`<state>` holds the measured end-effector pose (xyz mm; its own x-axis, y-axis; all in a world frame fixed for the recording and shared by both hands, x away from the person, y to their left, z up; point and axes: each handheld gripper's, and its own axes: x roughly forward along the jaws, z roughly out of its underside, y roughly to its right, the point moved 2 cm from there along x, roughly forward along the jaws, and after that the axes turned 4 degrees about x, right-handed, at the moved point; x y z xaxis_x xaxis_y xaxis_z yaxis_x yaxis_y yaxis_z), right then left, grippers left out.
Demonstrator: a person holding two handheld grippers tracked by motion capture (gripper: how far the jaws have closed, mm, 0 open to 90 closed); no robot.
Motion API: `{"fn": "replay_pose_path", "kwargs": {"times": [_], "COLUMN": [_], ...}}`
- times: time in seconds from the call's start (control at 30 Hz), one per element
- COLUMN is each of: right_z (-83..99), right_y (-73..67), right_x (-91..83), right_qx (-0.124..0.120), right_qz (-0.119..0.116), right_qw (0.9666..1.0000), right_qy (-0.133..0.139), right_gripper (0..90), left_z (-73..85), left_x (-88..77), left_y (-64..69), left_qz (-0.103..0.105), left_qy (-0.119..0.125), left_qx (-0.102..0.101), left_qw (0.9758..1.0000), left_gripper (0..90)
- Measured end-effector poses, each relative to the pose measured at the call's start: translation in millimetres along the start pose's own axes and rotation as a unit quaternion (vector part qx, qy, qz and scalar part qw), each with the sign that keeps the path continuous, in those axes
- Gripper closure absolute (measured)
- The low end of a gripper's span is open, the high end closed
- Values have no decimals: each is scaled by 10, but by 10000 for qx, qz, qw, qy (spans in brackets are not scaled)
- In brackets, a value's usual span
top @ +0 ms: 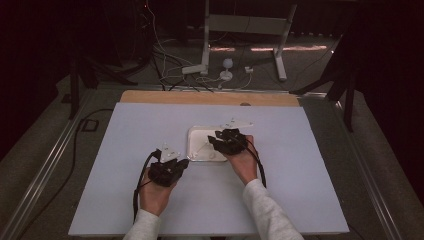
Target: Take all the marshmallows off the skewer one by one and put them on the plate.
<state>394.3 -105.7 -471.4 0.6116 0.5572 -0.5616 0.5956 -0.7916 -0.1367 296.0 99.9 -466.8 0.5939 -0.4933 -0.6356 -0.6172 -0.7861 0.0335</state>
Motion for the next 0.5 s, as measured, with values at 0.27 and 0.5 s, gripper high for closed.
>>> {"fn": "replay_pose_path", "kwargs": {"times": [0.27,0.5], "right_z": [8,25], "right_y": [1,-71], "right_x": [-14,-35], "right_qx": [-10,-44], "right_qz": [-33,-209], "right_qw": [10000,9998], "right_qy": [-15,-32], "right_gripper": [564,522], "left_z": [1,1], "left_x": [1,-5], "left_y": [-6,-17], "left_qz": [0,7], "left_qy": [23,50], "left_qx": [-38,-57], "left_qw": [10000,10000], "left_gripper": [900,900]}}
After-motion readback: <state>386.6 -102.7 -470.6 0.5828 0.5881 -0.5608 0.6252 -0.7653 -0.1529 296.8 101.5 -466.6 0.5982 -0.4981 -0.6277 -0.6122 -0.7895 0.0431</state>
